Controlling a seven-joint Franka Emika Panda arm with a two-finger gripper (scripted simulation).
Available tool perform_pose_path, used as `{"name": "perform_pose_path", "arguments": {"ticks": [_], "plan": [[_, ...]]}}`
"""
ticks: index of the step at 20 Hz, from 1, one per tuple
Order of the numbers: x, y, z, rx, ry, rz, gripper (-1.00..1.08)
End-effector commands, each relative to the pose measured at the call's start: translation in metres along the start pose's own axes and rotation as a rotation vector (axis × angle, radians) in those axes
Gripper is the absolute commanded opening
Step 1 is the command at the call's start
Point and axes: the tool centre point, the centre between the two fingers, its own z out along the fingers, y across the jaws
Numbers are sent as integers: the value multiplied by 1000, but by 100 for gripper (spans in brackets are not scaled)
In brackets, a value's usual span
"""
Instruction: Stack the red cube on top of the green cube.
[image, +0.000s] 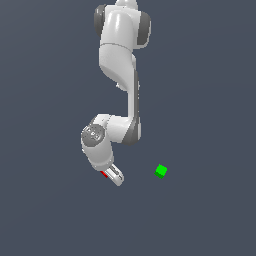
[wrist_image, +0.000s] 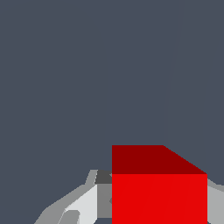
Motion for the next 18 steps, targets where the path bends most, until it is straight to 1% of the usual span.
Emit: {"name": "perform_pose_path", "arguments": {"ticks": [1,5,9,12,18], "plan": [[0,0,0,0,0,0,-100],[0,0,-1,0,0,0,-100],[-1,0,-11,0,0,0,-100],[-1,0,-26,0,0,0,-100],[-1,1,-71,0,0,0,-100]]}}
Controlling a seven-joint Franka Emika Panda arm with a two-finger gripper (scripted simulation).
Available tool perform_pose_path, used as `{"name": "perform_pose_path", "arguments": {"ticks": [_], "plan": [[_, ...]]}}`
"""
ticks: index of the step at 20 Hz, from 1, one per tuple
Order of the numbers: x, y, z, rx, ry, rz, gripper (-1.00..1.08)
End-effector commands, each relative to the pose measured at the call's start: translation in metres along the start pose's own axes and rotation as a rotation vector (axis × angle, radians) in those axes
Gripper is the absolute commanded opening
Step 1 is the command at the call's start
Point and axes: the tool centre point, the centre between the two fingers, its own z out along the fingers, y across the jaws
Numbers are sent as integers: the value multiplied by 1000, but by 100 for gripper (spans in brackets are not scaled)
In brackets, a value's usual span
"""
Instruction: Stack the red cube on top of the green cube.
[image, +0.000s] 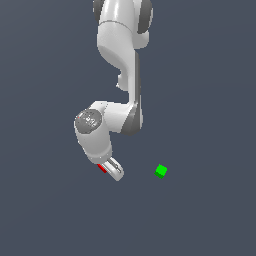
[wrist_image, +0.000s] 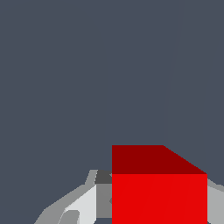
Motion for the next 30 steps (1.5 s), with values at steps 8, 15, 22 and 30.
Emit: {"name": "perform_pose_path", "arguments": {"ticks": [8,15,22,30], "plan": [[1,0,-41,0,1,0,-100],[-4,-6,-38,1,2,0,-100],[-37,-41,-27,1,2,0,-100],[-99,-109,-6,1,2,0,-100]]}}
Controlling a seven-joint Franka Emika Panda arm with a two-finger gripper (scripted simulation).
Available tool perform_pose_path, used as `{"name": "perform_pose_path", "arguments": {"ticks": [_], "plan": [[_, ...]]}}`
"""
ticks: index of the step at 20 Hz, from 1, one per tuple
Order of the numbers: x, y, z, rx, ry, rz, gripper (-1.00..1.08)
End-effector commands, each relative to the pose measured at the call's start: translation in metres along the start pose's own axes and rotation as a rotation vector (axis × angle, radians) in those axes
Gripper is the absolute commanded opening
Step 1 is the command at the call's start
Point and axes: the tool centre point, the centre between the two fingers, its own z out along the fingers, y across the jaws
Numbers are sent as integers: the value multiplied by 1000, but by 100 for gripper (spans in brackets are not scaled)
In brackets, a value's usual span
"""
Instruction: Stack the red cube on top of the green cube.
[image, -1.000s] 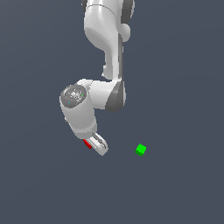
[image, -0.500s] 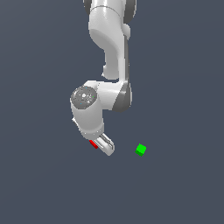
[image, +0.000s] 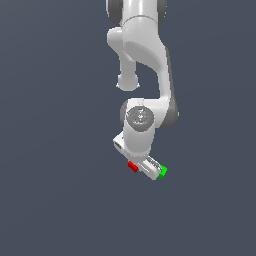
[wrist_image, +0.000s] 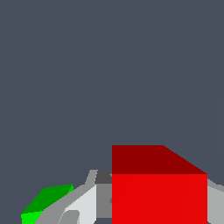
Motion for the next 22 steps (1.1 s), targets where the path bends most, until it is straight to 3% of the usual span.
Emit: {"name": "perform_pose_path", "arguments": {"ticks": [1,9,17,18,22], "plan": [[-20,-22,7,0,0,0,-100],[-66,-77,24,0,0,0,-100],[-76,-92,28,0,0,0,-100],[-76,-92,28,0,0,0,100],[-76,-92,28,0,0,0,100]]}}
